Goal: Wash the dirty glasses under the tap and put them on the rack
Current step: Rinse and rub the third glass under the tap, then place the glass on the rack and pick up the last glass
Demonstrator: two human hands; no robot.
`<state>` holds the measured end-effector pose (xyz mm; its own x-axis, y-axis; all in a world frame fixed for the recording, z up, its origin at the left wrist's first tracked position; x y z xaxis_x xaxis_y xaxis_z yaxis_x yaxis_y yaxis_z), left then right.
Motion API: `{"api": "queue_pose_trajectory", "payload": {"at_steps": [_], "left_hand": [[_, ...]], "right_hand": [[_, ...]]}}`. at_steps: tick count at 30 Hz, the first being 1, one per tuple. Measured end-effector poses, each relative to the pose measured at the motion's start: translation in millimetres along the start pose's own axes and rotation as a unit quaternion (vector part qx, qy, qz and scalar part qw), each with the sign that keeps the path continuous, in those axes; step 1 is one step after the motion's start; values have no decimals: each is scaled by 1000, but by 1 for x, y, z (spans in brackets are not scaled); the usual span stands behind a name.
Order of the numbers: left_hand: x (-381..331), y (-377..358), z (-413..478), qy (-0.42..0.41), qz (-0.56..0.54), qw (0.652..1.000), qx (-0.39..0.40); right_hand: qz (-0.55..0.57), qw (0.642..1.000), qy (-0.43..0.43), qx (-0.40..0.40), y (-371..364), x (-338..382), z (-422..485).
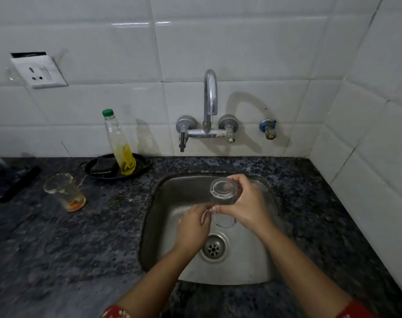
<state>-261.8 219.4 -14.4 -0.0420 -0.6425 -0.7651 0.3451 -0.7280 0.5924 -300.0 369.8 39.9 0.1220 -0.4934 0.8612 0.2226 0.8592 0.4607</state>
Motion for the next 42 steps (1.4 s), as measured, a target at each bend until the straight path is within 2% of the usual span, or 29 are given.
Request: {"api": "queue_pose_trajectory", "payload": {"at_steps": [3,5,6,8,10,13,17,22,26,29,34,42], "left_hand": [[10,0,-1,36,-24,999,23],[12,11,3,101,-109,989,17],[12,21,6,147,-176,973,11],[9,43,13,227,-306,924,-9],[12,76,24,268,-373,887,-42],[28,137,40,277,-432,854,-81],[70,227,54,258,-443,852,-107],[151,333,68,259,-428,849,-170],[217,403,68,281,-399,844,-224],[259,446,61,299,-382,837,-255],[325,496,56,343,-369,808,-306],[389,524,59,395,-358,774,-343]], "right_hand": [[33,999,-39,-18,-1,-6,-8],[110,988,-95,-52,-2,-9,-10],[170,973,-140,-70,-3,-10,-10],[301,917,-248,-83,-11,-8,-13],[381,860,-335,-51,-33,8,-19],[436,804,-405,-6,-84,45,-30],[504,741,-443,11,-160,106,-43],[535,711,-451,65,-264,184,-56],[528,719,-439,104,-339,240,-64],[496,747,-420,137,-393,266,-65],[406,819,-376,155,-483,296,-57],[230,953,-176,92,-599,318,-14]]}}
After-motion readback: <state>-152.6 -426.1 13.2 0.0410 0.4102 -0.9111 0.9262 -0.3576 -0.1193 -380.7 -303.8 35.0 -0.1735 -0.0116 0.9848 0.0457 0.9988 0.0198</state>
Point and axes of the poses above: each hand's wrist, its own z-axis towards the middle knuckle, its own y-axis out of the back of the hand, x = y × z, the point moved 6 cm from there along z, towards the middle knuckle, and after that the axes turned 14 degrees about -x, right-handed, at the moved point
